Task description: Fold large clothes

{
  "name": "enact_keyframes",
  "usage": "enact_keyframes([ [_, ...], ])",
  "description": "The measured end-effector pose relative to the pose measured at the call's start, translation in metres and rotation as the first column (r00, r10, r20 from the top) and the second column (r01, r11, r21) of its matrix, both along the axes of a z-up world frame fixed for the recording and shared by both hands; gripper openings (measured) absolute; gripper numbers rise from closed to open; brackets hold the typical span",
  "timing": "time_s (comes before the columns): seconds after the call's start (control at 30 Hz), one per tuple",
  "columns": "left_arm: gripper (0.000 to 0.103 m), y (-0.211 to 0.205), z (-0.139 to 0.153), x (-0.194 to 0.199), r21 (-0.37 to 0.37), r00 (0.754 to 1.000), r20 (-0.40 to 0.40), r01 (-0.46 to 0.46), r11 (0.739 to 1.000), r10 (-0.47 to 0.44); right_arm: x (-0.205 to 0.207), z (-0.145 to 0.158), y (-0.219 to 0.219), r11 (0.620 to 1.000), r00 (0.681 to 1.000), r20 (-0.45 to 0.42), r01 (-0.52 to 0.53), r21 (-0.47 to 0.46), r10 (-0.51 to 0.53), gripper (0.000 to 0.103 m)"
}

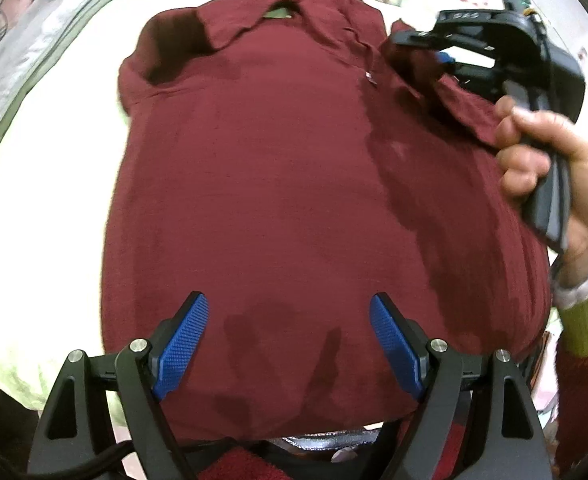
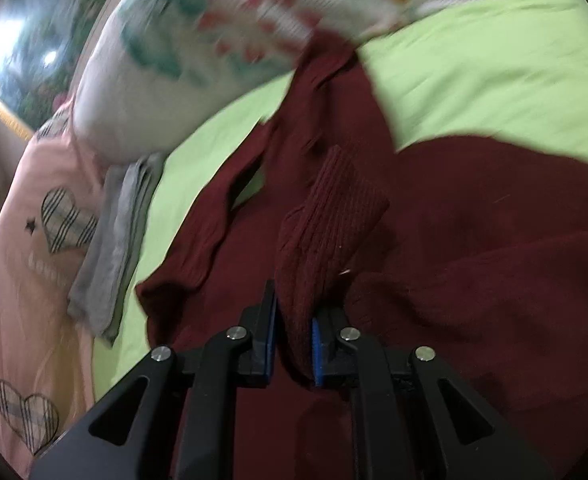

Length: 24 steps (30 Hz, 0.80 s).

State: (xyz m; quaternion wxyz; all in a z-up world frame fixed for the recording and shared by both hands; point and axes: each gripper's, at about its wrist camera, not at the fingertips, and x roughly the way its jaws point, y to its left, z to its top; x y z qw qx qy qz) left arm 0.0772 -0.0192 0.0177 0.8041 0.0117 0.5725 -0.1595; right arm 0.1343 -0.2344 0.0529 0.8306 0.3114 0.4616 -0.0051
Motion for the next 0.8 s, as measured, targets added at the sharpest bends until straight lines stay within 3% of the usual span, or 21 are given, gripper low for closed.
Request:
enact_keyframes([
  [0.03,0.083,0.001,-0.001,0.0,0.001,1.0,0.003,-0.007,1.0,0.007,0.006,-0.007,0.011,0.999,0.999,-0.011,-0.033,0.012,0.033,0.023],
  [0.1,0.083,0.002,-0.003,0.004,-0.002,1.0,0.006,-0.022,1.0,0.022,0.009,-0.016,0.026,0.996,0.997,-0.01,-0.08,0.047,0.08,0.042],
  [0.17,0.083,0.002,-0.003,0.01,-0.015,0.999,0.006,-0.032,0.999,0.032,0.001,-0.016,0.028,0.992,0.995,0.019,-0.101,0.08,0.1,0.043],
  [0.3,0.083,0.003,-0.001,0.037,-0.121,0.999,0.008,-0.042,0.992,0.043,-0.025,-0.007,0.012,0.994,0.998,0.045,-0.055,0.09,0.051,0.044],
  [0.4,0.083,-0.004,0.0,0.071,-0.25,0.999,0.0,-0.043,0.967,0.044,-0.053,0.0,-0.01,0.996,0.999,0.049,0.018,0.085,-0.022,0.045],
  [0.47,0.083,-0.016,0.0,0.103,-0.347,0.999,0.009,-0.03,0.937,0.036,-0.071,0.006,-0.02,0.997,0.997,0.047,0.054,0.063,-0.057,0.045],
  [0.6,0.08,-0.043,-0.015,0.162,-0.429,0.999,-0.043,-0.041,0.902,0.025,-0.1,0.016,-0.026,0.995,0.994,0.041,0.097,0.025,-0.098,0.045],
  [0.67,0.067,-0.059,-0.029,0.19,-0.437,0.996,-0.088,-0.058,0.898,0.022,-0.11,0.02,-0.028,0.994,0.993,0.044,0.111,0.023,-0.112,0.045],
  [0.73,0.035,-0.068,-0.036,0.205,-0.429,0.997,-0.079,-0.048,0.902,0.016,-0.12,0.024,-0.029,0.991,0.99,0.044,0.13,0.01,-0.131,0.045],
  [0.77,0.029,-0.073,-0.039,0.21,-0.422,0.997,-0.075,-0.044,0.906,0.014,-0.124,0.026,-0.03,0.99,0.989,0.046,0.142,0.007,-0.142,0.045],
  [0.8,0.016,-0.075,-0.041,0.214,-0.419,0.997,-0.079,-0.048,0.907,0.016,-0.127,0.027,-0.033,0.988,0.987,0.045,0.153,0.008,-0.153,0.045],
])
